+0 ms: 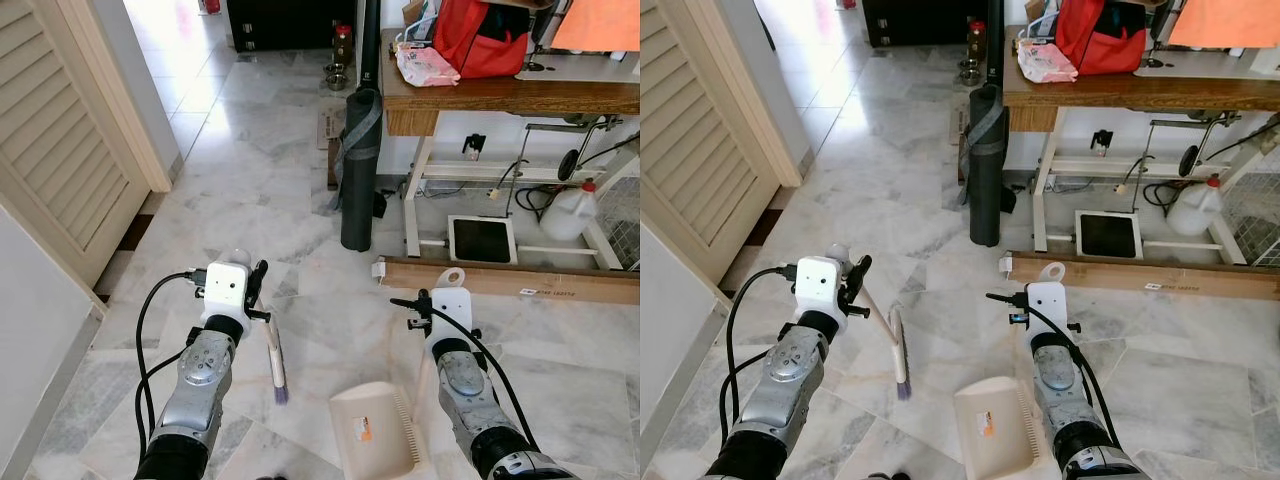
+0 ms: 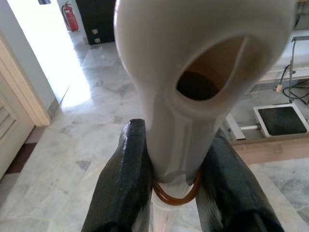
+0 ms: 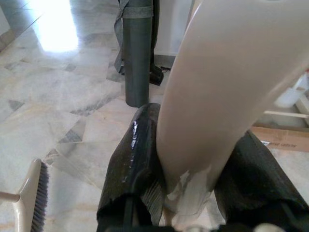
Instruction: Sweep floor
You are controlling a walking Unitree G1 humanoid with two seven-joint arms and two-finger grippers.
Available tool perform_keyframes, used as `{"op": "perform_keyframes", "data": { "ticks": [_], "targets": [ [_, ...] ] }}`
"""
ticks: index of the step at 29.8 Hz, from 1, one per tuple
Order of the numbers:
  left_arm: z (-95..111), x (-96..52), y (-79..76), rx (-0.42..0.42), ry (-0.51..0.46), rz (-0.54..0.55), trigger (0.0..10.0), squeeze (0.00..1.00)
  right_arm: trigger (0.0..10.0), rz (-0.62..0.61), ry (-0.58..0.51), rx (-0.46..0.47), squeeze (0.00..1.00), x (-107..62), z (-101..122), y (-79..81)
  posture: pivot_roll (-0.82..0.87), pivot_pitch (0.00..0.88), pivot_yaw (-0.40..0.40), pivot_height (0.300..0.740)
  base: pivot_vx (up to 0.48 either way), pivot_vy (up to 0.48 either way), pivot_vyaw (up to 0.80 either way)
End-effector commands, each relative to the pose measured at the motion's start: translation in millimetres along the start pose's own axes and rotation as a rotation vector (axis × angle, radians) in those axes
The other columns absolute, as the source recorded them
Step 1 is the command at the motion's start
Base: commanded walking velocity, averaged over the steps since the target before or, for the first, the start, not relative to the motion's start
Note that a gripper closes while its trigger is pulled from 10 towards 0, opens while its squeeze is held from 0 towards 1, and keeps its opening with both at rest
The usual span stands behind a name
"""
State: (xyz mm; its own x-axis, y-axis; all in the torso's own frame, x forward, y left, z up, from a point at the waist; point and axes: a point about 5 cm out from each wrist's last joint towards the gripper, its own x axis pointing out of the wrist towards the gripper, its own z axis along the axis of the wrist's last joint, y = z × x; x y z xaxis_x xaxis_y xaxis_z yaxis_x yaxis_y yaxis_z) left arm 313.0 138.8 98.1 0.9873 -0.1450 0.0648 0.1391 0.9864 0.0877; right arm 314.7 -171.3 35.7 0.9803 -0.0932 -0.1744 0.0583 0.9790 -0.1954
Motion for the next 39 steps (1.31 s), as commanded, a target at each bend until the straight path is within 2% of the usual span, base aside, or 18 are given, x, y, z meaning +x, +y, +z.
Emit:
{"op": "perform_keyframes", "data": {
  "ticks": [1, 39],
  "targets": [
    [7.4, 2.0, 0.8, 0.015, -0.048, 0.004, 10.0, 0.0, 10.0, -0.006, -0.027, -0.006, 0.0, 3.2, 6.4, -0.9, 0.08, 0.0, 0.031, 0.74, 0.0, 0.0, 0.0],
    [6.8, 2.4, -1.2, 0.011, -0.05, 0.002, 10.0, 0.0, 10.0, -0.049, -0.02, -0.003, 0.0, 5.0, 7.7, -3.8, 0.09, 0.012, 0.03, 0.74, -0.275, 0.0, 0.0]
  ]
}}
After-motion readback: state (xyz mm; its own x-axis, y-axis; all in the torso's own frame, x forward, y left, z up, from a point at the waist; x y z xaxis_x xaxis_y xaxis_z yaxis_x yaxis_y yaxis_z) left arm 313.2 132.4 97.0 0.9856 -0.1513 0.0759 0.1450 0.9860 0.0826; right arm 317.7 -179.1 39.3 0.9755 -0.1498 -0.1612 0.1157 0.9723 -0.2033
